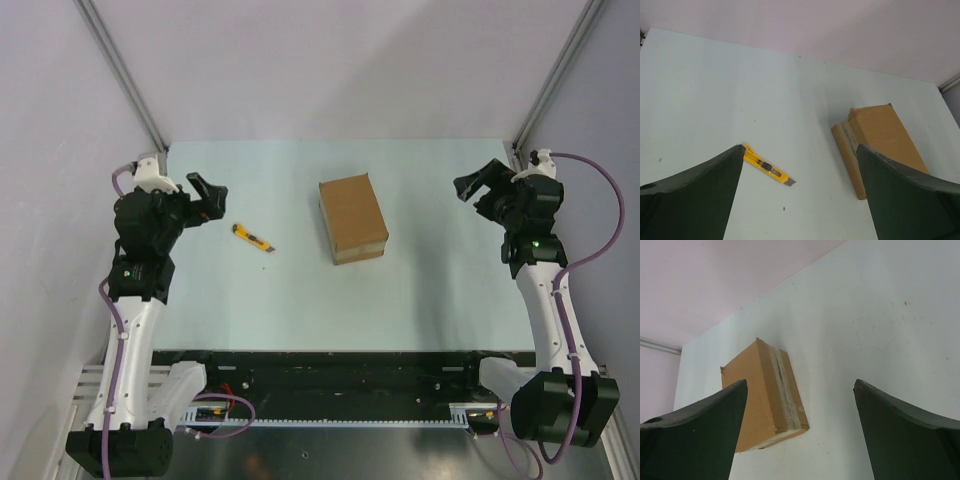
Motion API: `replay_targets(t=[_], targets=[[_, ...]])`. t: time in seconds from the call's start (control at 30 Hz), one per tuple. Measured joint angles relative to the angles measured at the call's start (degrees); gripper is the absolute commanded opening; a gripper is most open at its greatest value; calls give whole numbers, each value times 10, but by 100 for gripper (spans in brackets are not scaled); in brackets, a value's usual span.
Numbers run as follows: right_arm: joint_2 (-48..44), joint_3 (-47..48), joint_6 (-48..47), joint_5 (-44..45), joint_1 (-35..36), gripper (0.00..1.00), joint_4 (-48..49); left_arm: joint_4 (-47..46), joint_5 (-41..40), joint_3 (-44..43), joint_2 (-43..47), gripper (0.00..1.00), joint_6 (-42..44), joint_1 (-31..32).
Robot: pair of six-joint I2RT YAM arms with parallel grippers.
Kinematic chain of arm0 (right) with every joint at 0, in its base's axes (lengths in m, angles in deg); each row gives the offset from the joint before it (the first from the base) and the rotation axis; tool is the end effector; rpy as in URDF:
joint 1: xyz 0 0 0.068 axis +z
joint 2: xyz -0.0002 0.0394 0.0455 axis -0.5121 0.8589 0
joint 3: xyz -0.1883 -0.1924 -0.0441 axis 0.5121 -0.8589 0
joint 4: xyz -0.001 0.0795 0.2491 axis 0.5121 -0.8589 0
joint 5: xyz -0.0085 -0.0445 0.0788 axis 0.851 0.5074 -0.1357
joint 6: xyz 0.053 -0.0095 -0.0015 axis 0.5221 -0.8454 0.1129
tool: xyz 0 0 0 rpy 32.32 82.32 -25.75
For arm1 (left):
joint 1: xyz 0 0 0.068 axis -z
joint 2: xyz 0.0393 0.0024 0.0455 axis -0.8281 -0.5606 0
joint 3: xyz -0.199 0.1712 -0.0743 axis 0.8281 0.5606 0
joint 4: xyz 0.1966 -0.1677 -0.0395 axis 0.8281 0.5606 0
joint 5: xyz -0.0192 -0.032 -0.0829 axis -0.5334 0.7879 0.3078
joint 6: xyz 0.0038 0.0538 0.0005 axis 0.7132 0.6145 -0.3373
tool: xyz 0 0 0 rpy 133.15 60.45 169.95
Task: Unpack the express box
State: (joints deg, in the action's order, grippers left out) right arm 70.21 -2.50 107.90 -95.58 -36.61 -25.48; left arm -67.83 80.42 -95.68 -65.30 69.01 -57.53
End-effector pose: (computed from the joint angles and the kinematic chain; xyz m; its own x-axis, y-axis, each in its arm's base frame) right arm 0.2441 -0.0173 0.3495 -0.2884 0.5188 -0.8048 0.0481 0.8473 0.5290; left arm 0.1891 -0.0015 0.3861 -0.2101 -0.3028 -0.9296 0.1045 0.9384 -0.3293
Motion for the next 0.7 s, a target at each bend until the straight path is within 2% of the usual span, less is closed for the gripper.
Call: replay_targets(t=[0.1, 0.57, 0.7], targets=[[0, 0, 3, 0, 2, 100, -1, 0, -12, 0, 0, 100, 0, 0], [6, 0, 26, 0, 38, 100, -21, 1, -28, 21, -1, 100, 1, 0], [17, 0, 16, -9, 53, 100, -23, 1, 33, 21, -14, 100, 10, 1]])
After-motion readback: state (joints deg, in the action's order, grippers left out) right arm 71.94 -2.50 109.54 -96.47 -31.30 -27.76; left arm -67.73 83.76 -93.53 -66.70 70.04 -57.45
